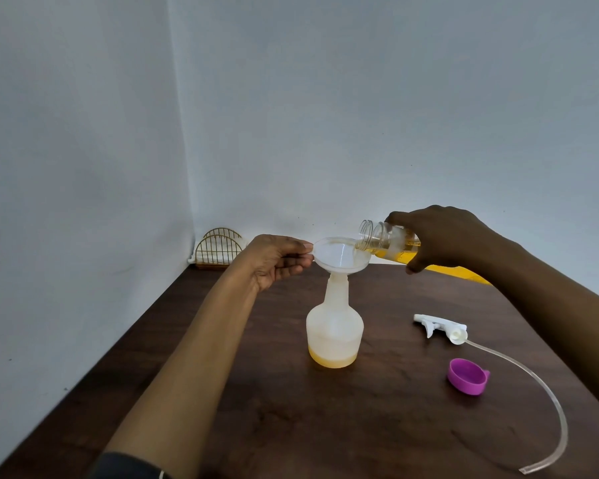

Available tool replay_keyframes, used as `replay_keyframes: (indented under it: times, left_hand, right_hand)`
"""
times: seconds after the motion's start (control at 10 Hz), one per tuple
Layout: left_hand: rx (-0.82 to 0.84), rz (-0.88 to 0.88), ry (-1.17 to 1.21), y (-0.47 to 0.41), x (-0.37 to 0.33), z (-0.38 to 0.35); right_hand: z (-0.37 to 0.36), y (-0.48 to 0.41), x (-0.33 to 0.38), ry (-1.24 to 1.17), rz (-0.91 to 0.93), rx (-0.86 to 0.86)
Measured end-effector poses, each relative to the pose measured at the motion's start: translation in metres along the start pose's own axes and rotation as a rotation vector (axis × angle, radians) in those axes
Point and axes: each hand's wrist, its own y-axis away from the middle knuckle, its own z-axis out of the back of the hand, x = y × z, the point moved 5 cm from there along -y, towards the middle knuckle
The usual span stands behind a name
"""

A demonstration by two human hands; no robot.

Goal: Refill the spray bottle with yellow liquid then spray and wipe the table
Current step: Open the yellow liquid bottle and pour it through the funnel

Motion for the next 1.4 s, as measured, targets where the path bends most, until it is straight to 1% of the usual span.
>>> replay_keyframes:
  times: [1.4]
  left_hand:
    - [-0.003, -0.001, 0.0, 0.0005, -0.0011, -0.0001]
  right_hand:
    - [0.0009, -0.0005, 0.0006, 0.009, 0.011, -0.017]
